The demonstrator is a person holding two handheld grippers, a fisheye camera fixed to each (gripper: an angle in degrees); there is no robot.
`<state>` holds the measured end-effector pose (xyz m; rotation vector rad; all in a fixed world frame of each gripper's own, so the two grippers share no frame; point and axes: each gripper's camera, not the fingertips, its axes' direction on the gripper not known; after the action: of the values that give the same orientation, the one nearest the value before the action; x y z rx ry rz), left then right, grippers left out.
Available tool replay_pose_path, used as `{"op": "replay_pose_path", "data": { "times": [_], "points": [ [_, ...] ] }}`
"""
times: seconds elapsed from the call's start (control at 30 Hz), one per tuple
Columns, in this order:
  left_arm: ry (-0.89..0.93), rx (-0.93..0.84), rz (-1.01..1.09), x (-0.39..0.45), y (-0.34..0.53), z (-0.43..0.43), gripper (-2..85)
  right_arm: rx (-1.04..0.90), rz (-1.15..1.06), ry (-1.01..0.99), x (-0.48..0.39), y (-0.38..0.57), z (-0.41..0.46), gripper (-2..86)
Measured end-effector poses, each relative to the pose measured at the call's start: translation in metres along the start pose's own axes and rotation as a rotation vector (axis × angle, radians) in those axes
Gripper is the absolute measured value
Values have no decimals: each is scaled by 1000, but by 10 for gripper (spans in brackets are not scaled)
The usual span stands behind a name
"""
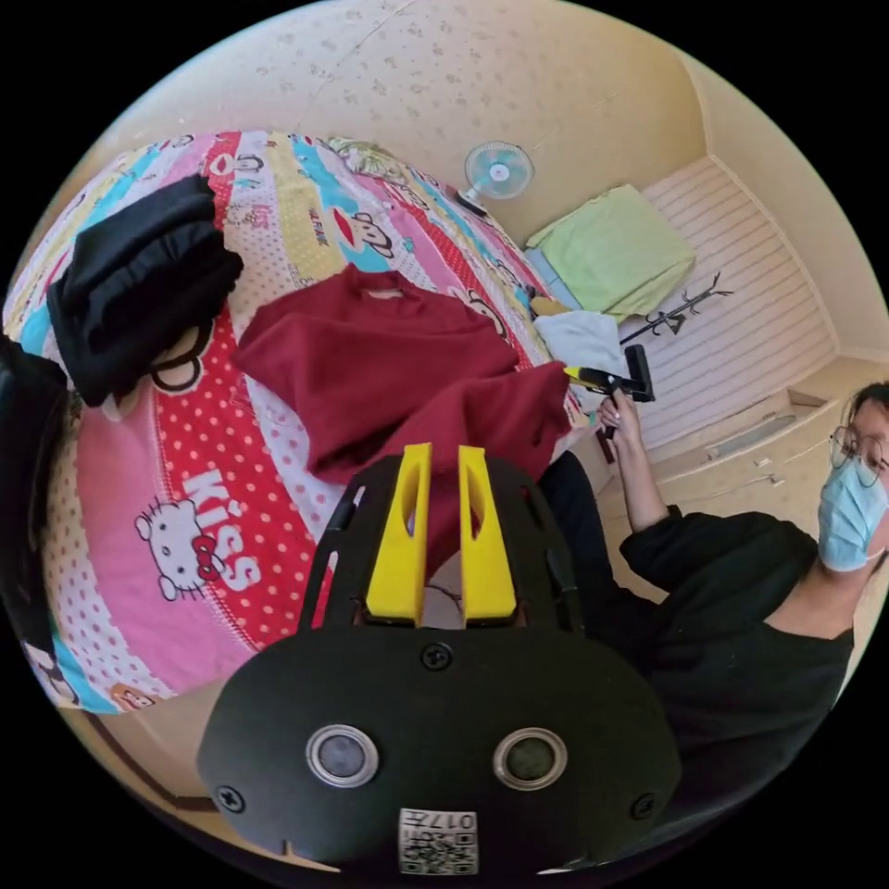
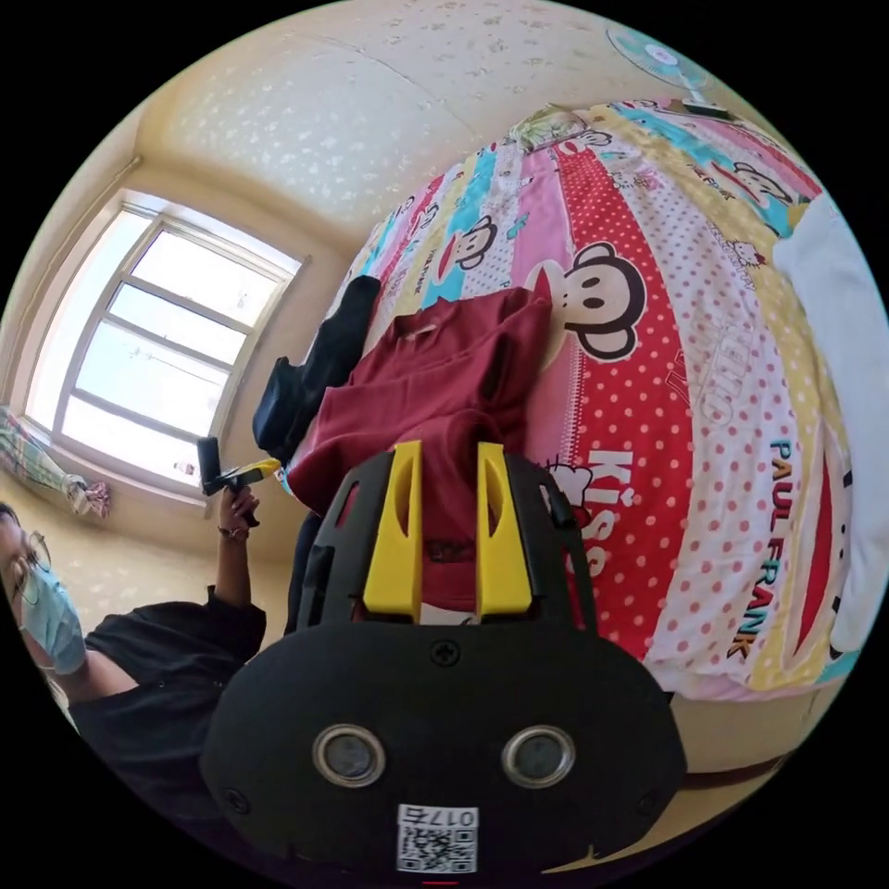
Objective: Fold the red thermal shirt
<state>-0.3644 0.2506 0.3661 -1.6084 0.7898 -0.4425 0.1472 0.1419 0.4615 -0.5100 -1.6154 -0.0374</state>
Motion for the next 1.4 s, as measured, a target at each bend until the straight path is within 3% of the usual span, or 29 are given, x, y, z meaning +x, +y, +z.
{"op": "replay_pose_path", "data": {
  "times": [0.13, 0.3, 0.5, 0.67, 0.77, 0.9, 1.03, 1.13, 1.2, 1.3, 1.4],
  "points": [
    [-73, -92, -120, -9, 49, 49, 150, 39, 39, -50, 20, 47, -6, 116],
    [-165, -143, -181, -8, 59, 78, 144, 86, 71, 36, 29, 84, -18, 108],
    [-49, -222, -339, -38, 43, 105, 140, 57, 85, 59, 25, 94, -16, 121],
    [-13, -254, -322, -44, 32, 118, 112, 30, 68, 79, 9, 94, -13, 124],
    [132, -219, -278, -38, 42, 111, 49, -13, 69, 59, 4, 100, -14, 38],
    [394, -125, -214, -33, 73, 79, 39, 87, -1, -7, -7, 119, -42, 27],
    [390, -66, -185, -26, 98, 44, 38, 199, 70, 112, -1, 121, -73, 68],
    [413, -35, -124, -13, 103, 32, 38, 75, 116, 137, 11, 103, -56, 128],
    [421, -14, -101, -7, 106, 28, 38, -67, 139, 87, 14, 98, -32, 115],
    [412, 6, -92, -3, 115, 23, 38, -47, 115, 177, -8, 112, -36, 74],
    [407, 43, -72, 2, 131, 9, 38, -43, 109, 37, -20, 128, -51, 42]
  ]
}}
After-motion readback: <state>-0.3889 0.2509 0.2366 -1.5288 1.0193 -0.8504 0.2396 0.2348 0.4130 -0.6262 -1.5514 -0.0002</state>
